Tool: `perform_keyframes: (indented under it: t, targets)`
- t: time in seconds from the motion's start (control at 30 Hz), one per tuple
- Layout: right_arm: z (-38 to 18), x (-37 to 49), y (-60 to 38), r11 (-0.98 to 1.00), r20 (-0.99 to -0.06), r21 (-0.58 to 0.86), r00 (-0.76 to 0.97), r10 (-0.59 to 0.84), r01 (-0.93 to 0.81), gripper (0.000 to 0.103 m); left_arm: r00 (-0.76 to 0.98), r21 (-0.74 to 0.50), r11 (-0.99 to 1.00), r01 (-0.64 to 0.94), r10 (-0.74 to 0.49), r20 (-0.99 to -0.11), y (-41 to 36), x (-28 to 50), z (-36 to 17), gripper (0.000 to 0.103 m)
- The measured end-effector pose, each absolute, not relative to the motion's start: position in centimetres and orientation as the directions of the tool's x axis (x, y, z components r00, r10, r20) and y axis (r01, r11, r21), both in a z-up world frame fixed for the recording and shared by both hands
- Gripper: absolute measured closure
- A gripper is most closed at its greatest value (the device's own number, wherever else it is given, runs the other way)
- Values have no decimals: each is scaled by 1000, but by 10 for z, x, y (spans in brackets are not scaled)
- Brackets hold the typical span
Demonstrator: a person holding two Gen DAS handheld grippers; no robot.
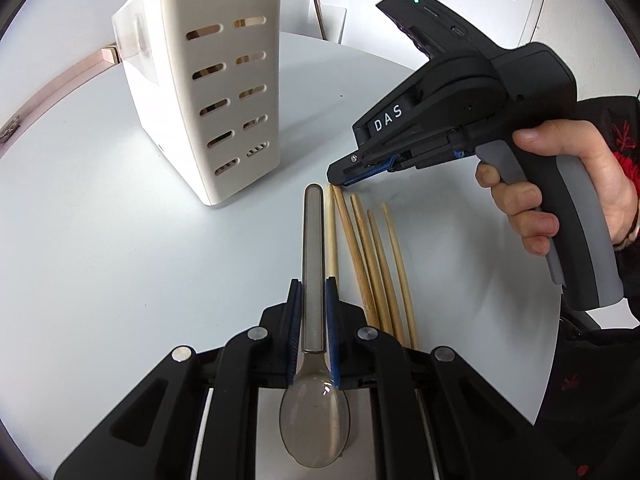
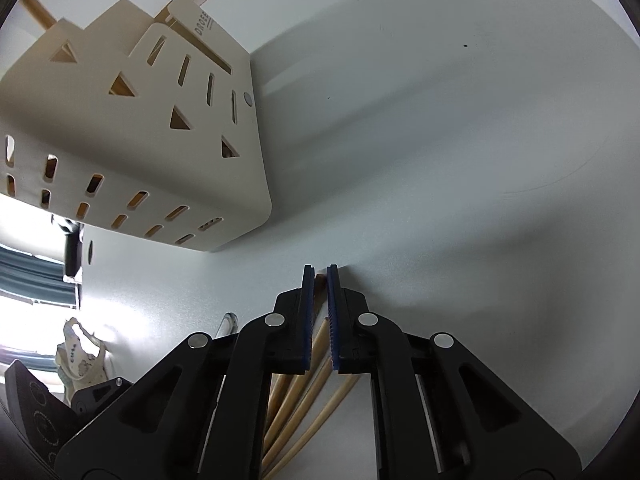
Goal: Organize utensils
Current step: 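Close the left gripper on the clear spoon handle, then close the right gripper on a bamboo chopstick beside the holder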
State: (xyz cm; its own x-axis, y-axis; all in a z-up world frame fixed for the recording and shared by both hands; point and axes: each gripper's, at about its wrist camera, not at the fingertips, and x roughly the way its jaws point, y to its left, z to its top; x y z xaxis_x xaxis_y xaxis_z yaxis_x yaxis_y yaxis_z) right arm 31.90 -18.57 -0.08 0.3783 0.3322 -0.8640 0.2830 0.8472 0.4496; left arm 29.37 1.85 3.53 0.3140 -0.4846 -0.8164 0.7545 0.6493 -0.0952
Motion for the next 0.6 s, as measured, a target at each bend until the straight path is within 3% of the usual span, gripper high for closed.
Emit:
perform_keyframes:
  t: [0.23, 0.6]
  targets:
    - [-4, 317, -194, 797, -820, 534, 405, 405, 284, 103, 348, -90, 666, 740, -494, -797, 30, 283, 48, 91]
    - [2, 319, -190, 872, -875, 433, 340, 345, 229, 102, 362, -88, 679, 729, -491, -793, 41, 277, 65, 91]
